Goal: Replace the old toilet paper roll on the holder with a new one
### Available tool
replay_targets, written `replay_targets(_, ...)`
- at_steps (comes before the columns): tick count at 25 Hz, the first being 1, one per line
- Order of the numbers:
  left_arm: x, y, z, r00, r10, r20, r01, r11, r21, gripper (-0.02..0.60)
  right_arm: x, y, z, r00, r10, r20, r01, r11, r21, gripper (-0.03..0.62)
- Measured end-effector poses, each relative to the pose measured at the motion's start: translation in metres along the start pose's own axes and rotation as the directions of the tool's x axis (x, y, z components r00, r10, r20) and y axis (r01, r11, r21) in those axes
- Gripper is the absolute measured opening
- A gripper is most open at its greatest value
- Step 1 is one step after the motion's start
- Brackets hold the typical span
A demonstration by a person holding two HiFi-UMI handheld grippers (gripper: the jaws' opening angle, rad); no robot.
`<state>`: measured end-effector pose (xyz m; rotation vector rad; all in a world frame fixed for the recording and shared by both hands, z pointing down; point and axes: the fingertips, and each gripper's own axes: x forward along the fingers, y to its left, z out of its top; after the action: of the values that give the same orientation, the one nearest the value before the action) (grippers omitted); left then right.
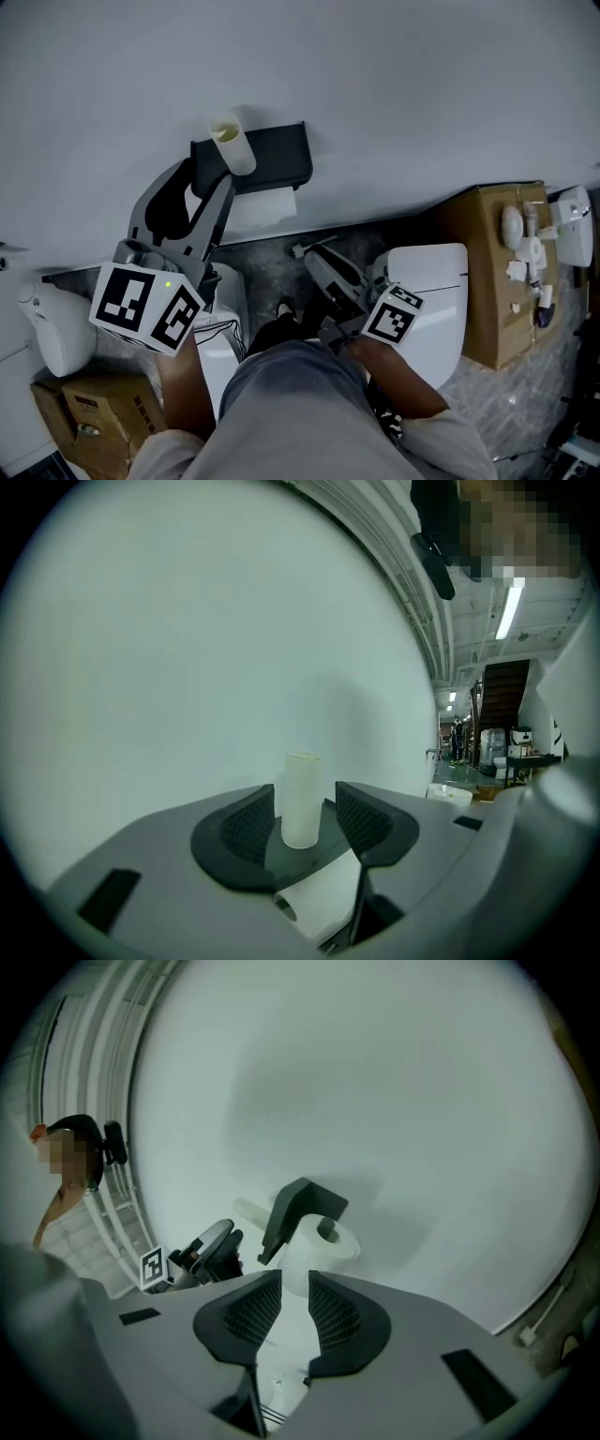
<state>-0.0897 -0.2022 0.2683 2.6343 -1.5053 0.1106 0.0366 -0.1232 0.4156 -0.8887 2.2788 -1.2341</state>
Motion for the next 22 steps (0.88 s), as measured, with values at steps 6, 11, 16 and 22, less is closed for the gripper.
replay_targets(6, -0.017, 0.003, -0.006, 1.000, 0.007, 0.015, -0.007, 1.000, -0.021, 0.209, 0.002, 0.028, 0.018, 0.999, -0.028, -0.043, 0.013, 0.951, -0.308, 0.046)
replay_targets(11, -0.028, 0.002, -0.010, 0.999, -0.011, 0.038, 0.013, 0.998, -0.055, 0.182, 0.003, 0.045, 0.032, 0.994, -0.094, -0.051, 0.055, 0.853, -0.518, 0.028)
replay_targets(16, -0.040, 0.009, -0.016, 0.998, 0.006, 0.068, 0.001, 0.995, -0.101, 0.110, 0.002, 0.057, 0.042, 0.988, -0.152, -0.012, 0.109, 0.758, -0.643, 0.018)
replay_targets(22, -0.057, 0.007, -0.025, 0.994, 0.011, 0.111, 0.006, 0.988, -0.152, 0.006, -0.007, 0.080, 0.046, 0.982, -0.189, 0.023, 0.146, 0.666, -0.732, 0.017)
